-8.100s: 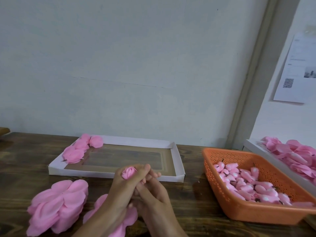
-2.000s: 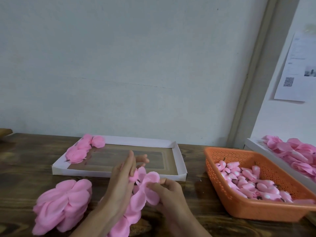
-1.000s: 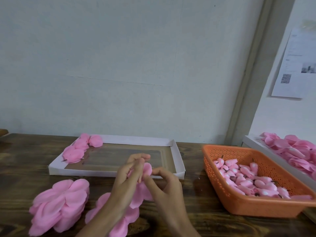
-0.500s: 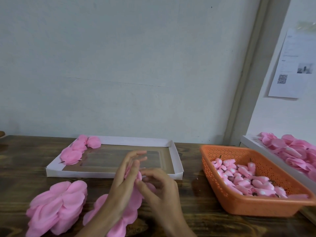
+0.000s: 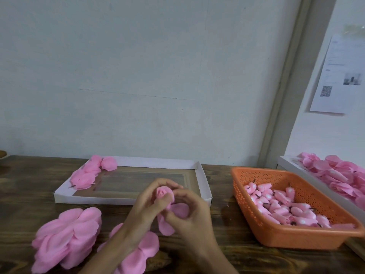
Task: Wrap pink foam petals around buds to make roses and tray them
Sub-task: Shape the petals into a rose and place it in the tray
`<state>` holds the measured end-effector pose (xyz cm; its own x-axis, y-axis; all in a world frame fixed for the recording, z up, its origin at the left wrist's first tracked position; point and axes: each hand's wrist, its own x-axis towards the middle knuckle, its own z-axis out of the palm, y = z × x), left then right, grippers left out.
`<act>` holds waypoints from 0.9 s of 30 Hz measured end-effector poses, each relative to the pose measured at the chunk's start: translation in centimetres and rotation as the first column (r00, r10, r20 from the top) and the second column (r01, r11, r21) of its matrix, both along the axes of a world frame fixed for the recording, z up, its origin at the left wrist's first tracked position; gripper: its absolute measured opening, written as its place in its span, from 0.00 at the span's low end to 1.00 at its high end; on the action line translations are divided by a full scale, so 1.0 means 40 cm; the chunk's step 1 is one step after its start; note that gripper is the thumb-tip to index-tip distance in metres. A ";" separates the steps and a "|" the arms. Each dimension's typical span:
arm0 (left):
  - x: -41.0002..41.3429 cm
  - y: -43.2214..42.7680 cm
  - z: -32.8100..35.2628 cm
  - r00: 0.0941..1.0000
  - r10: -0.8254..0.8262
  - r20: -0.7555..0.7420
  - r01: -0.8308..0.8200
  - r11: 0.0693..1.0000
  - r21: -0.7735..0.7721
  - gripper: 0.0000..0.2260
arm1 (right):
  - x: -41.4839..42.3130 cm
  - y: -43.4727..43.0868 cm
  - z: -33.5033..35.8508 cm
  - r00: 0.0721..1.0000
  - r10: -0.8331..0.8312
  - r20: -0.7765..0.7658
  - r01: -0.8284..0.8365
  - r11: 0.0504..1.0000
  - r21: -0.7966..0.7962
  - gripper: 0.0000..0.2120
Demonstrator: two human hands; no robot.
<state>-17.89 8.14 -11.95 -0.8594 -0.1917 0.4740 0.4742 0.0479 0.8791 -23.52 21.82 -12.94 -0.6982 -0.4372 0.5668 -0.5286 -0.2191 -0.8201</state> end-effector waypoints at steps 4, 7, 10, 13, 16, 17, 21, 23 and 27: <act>0.001 -0.034 0.009 0.998 -0.062 0.017 0.063 0.994 -0.093 0.14 | -0.027 0.023 0.019 0.997 0.053 0.060 -0.053 0.999 -0.009 0.15; -0.005 -0.054 0.005 1.000 0.007 -0.002 -0.007 0.994 -0.111 0.15 | -0.036 0.029 0.023 0.994 0.077 0.075 -0.079 0.996 0.029 0.15; -0.006 -0.062 0.001 0.998 0.065 -0.026 -0.068 0.989 -0.131 0.14 | -0.039 0.029 0.023 0.994 0.066 0.084 -0.072 0.995 0.072 0.14; -0.005 -0.064 0.004 0.994 0.089 -0.062 -0.095 0.989 -0.115 0.12 | -0.042 0.037 0.031 0.992 0.036 0.122 -0.047 0.996 0.081 0.18; 0.000 -0.061 0.008 0.994 0.076 -0.075 -0.081 0.994 -0.075 0.09 | -0.056 0.053 0.042 0.984 0.001 0.179 -0.017 0.996 0.088 0.22; 0.001 -0.060 0.007 0.995 0.074 -0.071 -0.077 0.996 -0.044 0.08 | -0.058 0.056 0.045 0.979 -0.013 0.203 -0.006 0.996 0.093 0.21; -0.002 -0.058 0.003 0.991 0.120 -0.052 -0.120 0.993 0.010 0.10 | -0.065 0.060 0.046 0.932 -0.089 0.352 0.047 0.991 0.126 0.16; 0.000 -0.058 0.004 0.992 0.108 -0.062 -0.108 0.994 0.004 0.10 | -0.065 0.059 0.040 0.902 -0.107 0.418 0.069 0.992 0.104 0.11; -0.004 -0.057 0.004 0.990 0.100 -0.102 -0.111 0.988 -0.108 0.11 | -0.049 0.051 0.038 0.865 -0.167 0.474 0.171 0.985 0.036 0.08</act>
<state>-18.04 5.86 -11.80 -0.7868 -0.2193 0.5769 0.5430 0.1983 0.8160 -25.48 23.87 -11.42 -0.9462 -0.2856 0.1521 -0.1068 -0.1682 -0.9800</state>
